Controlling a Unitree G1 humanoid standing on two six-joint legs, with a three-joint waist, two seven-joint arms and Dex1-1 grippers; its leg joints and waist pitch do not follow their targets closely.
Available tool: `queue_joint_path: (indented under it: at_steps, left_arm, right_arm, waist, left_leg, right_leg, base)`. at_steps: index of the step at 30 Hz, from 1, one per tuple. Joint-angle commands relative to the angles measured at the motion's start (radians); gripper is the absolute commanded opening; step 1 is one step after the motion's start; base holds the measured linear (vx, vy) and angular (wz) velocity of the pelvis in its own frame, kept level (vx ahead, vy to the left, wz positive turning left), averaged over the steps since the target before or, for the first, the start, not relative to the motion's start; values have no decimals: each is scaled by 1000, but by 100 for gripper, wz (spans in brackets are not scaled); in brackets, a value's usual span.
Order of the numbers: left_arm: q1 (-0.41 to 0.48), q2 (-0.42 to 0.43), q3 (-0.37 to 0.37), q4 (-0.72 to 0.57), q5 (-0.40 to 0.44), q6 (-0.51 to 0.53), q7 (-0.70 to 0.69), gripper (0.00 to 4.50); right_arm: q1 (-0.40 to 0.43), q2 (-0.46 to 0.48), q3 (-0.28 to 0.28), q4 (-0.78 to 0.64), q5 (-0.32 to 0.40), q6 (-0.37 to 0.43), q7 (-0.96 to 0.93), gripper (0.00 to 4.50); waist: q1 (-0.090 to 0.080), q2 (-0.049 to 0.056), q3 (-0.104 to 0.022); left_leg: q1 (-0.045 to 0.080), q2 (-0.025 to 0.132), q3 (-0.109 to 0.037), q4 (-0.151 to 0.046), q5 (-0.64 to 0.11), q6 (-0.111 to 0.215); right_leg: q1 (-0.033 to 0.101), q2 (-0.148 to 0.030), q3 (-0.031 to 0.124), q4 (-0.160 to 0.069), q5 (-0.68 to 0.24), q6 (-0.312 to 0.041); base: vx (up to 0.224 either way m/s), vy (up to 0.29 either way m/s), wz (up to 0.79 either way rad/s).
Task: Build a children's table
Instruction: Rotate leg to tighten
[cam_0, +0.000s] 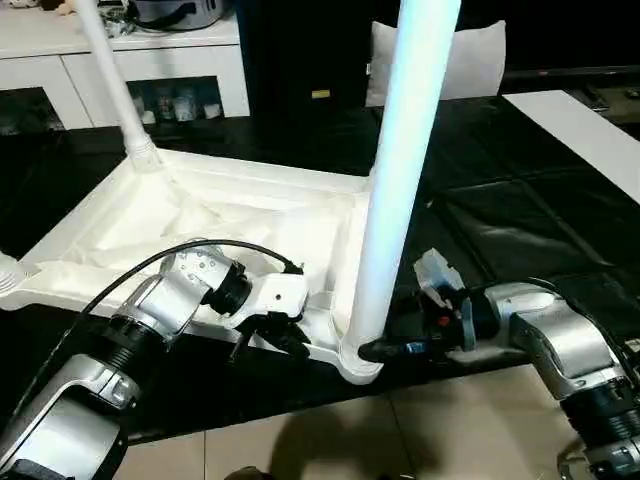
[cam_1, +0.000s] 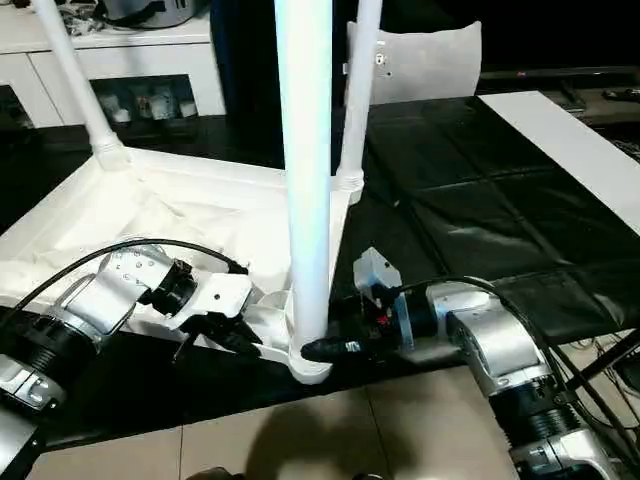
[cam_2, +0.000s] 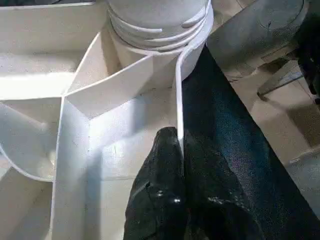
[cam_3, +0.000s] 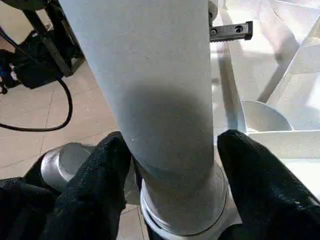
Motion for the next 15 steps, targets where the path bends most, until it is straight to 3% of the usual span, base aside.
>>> queue_joint_path:
  at_steps: [1, 9, 15]
  left_arm:
    - [-13, -5, -38, -17, 14, -25, -36, 0]
    - [8, -5, -41, -22, 24, -19, -13, 0]
    - [27, -13, -24, -38, 12, 26, 13, 0]
  right_arm:
    - [1, -9, 11, -3, -7, -7, 6, 258]
    - [11, -6, 32, -11, -18, -9, 3, 206]
    - [40, -1, 38, -47, -12, 13, -8, 198]
  waist:
    - [-7, -11, -72]
    - [-5, -10, -73]
    - [-6, -11, -71]
  left_leg:
    - [28, 56, -19, -85, -364, 6]
    - [29, 57, -19, -85, -358, 7]
    - [32, 56, -19, -86, -376, 3]
  right_leg:
    - [36, -46, 44, -63, -461, -163]
    - [36, -45, 44, -62, -448, -165]
    - [36, -46, 44, -65, -474, -157]
  base:
    - [0, 0, 0]
    - [0, 0, 0]
    - [0, 0, 0]
